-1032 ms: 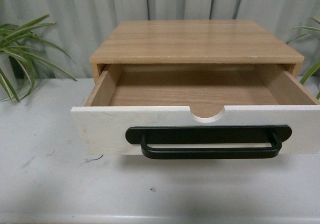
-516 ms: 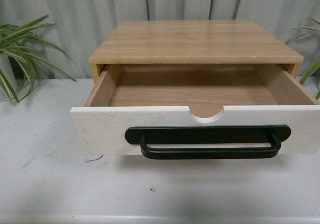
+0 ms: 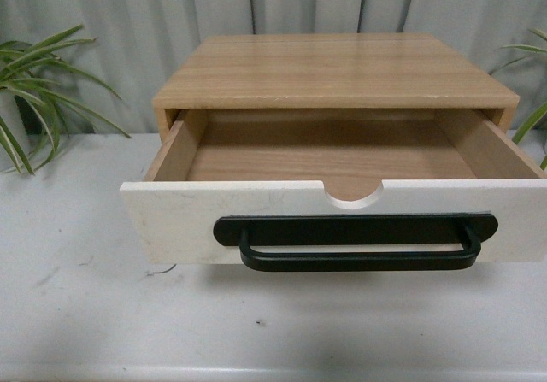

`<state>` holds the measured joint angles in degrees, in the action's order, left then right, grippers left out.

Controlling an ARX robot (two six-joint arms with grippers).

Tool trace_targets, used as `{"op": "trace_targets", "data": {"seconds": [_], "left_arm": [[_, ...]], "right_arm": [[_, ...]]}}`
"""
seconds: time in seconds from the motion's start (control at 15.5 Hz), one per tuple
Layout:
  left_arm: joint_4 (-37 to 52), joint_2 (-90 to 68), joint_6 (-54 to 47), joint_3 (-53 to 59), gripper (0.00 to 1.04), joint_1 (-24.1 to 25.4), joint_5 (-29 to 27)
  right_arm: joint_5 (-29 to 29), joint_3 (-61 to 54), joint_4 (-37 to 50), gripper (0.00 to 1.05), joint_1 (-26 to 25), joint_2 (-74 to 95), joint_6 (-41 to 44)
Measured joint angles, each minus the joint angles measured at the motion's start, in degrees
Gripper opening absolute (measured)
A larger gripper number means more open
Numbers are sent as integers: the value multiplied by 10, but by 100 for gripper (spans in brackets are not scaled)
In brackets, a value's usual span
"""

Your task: Pull drawer

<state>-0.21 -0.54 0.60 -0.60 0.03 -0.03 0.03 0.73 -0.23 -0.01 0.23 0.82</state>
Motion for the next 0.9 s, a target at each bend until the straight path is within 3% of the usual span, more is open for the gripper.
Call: {"op": "trace_targets", "data": {"seconds": [0.06, 0.19, 0.45, 0.71, 0.77, 0.9], "left_arm": [[0, 0, 0, 0, 2, 0, 0], [0, 0, 0, 0, 15, 0, 0], [0, 0, 0, 0, 49, 0, 0], [0, 0, 0, 0, 87, 0, 0], [0, 0, 0, 0, 98, 0, 0], [0, 0, 0, 0, 98, 0, 0]], "right_arm": [[0, 0, 0, 5, 0, 0, 0], [0, 0, 0, 21, 0, 0, 0], [0, 0, 0, 54, 0, 0, 0], [0, 0, 0, 94, 0, 0, 0], [0, 0, 0, 98, 0, 0, 0], [0, 0, 0, 98, 0, 0, 0]]}}
